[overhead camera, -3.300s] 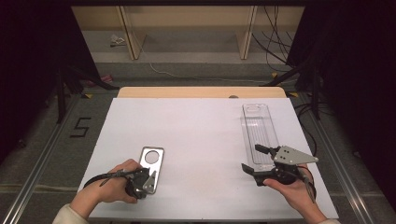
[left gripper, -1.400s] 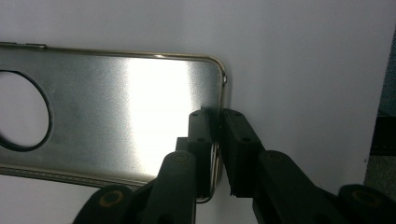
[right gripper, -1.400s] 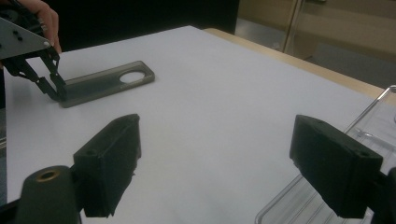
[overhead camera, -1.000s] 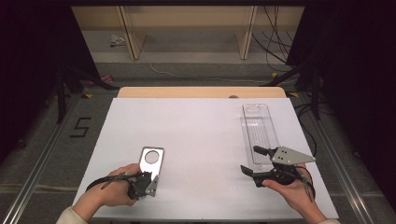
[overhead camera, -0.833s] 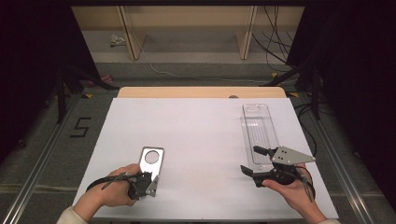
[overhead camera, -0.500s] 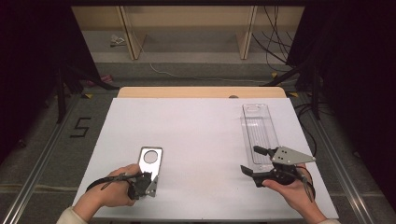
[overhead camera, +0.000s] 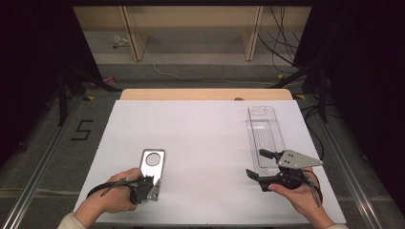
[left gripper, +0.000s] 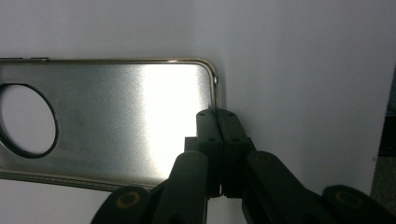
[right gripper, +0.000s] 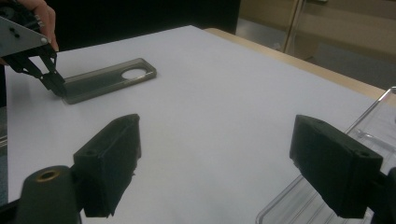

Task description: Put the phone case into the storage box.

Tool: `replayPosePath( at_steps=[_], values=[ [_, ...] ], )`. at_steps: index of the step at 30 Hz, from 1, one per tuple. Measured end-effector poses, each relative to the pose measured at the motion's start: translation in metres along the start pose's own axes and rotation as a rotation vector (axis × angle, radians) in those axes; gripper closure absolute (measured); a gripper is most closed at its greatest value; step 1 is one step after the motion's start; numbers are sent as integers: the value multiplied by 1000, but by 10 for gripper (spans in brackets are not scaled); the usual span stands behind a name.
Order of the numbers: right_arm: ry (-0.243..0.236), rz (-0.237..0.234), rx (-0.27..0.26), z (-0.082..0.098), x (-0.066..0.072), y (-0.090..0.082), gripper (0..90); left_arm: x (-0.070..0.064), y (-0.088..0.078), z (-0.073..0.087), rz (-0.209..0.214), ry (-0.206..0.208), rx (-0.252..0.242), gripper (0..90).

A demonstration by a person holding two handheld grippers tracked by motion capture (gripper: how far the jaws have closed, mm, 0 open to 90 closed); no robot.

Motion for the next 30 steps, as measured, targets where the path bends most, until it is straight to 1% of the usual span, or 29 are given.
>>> replayPosePath(
  at_steps=[1, 3, 4, 6, 7, 8, 9, 10, 11, 12, 14, 15, 16, 18, 19, 20, 21, 22, 23, 24, 25, 26, 27, 30],
  values=[
    [1, -1, -1, 0, 0, 0, 175, 2, -1, -1, -10, 5, -5, 885],
    [2, 0, 0, 0, 0, 0, 175, 2, -3, -1, -18, -2, -10, 886],
    [4, -1, 0, 0, 0, 0, 175, 4, -4, -2, -29, 8, -10, 886],
    [10, -1, 0, 0, 0, 0, 175, 4, -5, -2, -36, -3, -16, 886],
    [9, -1, -1, 0, 0, 0, 175, 5, -6, -3, -43, 1, -17, 886],
    [13, -3, -3, 0, 0, 1, 175, 6, -7, -4, -53, -5, -26, 886],
    [19, -6, -5, 0, 1, 0, 175, 5, -7, -4, -53, -17, -30, 886],
    [25, -9, -7, -1, 1, 0, 174, 8, -8, -5, -69, -7, -34, 886],
    [26, -10, -8, -1, 1, 0, 174, 8, -8, -5, -72, -21, -36, 886],
    [27, -11, -9, -1, 2, 0, 174, 8, -8, -6, -76, -24, -37, 886],
    [31, -14, -11, -1, 2, 0, 174, 12, -10, -7, -95, -16, -42, 886],
    [33, -14, -12, -1, 2, 0, 174, 10, -10, -7, -92, -33, -45, 886],
    [34, -13, -15, -2, 2, 0, 174, 14, -11, -8, -113, -14, -47, 886],
    [34, -12, -18, -2, 2, 1, 174, 15, -12, -9, -126, -19, -56, 887],
    [36, -12, -19, -2, 2, 1, 174, 15, -13, -10, -129, -33, -62, 887],
    [37, -11, -20, -2, 2, 1, 175, 17, -14, -11, -139, -19, -60, 887],
    [39, -11, -21, -3, 2, 1, 175, 17, -14, -12, -148, -31, -69, 887],
    [40, -13, -24, -3, 2, 1, 174, 20, -15, -14, -160, -26, -76, 887],
    [43, -12, -24, -3, 2, 1, 175, 20, -16, -14, -162, -32, -78, 887],
    [43, -10, -25, -4, 2, 1, 175, 21, -17, -16, -173, -36, -84, 887],
    [45, -11, -26, -4, 2, 1, 175, 22, -18, -17, -183, -32, -89, 887],
    [48, -12, -28, -4, 3, 2, 175, 22, -18, -17, -183, -37, -91, 887],
    [50, -11, -27, -4, 3, 2, 176, 23, -19, -18, -192, -38, -96, 887],
    [53, -9, -24, -5, 4, 4, 178, 23, -20, -21, -193, -32, -103, 887]
  ],
)
Point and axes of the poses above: each handheld gripper's, and its own axes: y roughly forward along the jaws, z roughly out of its underside, x roughly to its left, the point moved 10 cm from there along y, roughly forward along the jaws, and after that the axes turned 2 degrees about -x, right-handed, at the moved point
